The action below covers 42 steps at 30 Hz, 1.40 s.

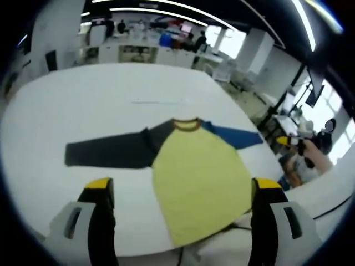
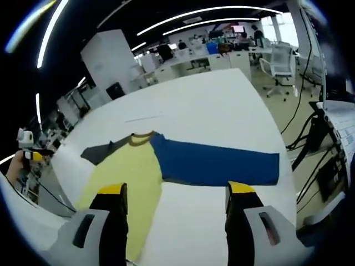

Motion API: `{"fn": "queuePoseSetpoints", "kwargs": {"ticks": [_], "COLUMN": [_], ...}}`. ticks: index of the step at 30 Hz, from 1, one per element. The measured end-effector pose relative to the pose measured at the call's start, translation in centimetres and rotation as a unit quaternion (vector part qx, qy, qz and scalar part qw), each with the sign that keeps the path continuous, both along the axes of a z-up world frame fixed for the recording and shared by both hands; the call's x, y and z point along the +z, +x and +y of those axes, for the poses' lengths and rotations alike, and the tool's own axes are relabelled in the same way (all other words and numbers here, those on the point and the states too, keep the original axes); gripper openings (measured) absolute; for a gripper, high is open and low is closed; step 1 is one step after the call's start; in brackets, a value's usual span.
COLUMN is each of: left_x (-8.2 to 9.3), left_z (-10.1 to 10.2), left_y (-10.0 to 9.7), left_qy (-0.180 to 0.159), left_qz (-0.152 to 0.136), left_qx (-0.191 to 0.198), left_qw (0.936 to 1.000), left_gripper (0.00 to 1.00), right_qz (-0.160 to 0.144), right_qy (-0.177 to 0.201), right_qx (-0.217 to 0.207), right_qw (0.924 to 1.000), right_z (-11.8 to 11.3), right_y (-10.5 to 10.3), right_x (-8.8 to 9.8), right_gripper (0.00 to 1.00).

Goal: Fold the garment on the visible template until the final outline fits inside the template.

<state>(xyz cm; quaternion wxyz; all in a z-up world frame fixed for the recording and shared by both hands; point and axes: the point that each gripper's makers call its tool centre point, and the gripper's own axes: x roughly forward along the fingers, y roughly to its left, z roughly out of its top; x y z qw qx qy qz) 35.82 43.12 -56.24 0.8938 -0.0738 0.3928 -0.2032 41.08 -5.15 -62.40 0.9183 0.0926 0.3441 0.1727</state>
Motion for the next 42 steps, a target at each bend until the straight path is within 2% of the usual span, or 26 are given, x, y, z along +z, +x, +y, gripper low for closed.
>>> {"fn": "queuePoseSetpoints", "kwargs": {"ticks": [16,26,39,40,42], "left_x": [-0.6,-1.2,-2.0,-2.0,-2.1], "left_z": [-0.3,-0.6,-1.1,-1.1,-1.3], "left_y": [0.4,0.9,1.8,1.9,2.0], "left_qy": [-0.001,-0.003,0.002,0.002,0.0], "left_qz": [0.009,0.016,0.031,0.032,0.034], "left_qx": [0.017,0.025,0.029,0.029,0.029], "left_qw": [0.9998,0.9996,0.9991,0.9991,0.999], "left_gripper": [0.98,0.97,0.97,0.97,0.97], "right_qz": [-0.003,0.012,0.048,0.05,0.053], "right_qy": [-0.053,-0.085,-0.133,-0.134,-0.135], "right_qx": [-0.087,-0.096,-0.116,-0.119,-0.121], "right_qw": [0.9948,0.9916,0.9832,0.9825,0.9821], "right_z": [-7.4,-10.0,-14.8,-15.9,-16.4], "right_y": [3.7,5.0,7.8,9.2,9.5], "right_x": [-2.6,-4.6,-8.7,-9.8,-10.2], "right_gripper": [0.53,0.49,0.44,0.44,0.42]}}
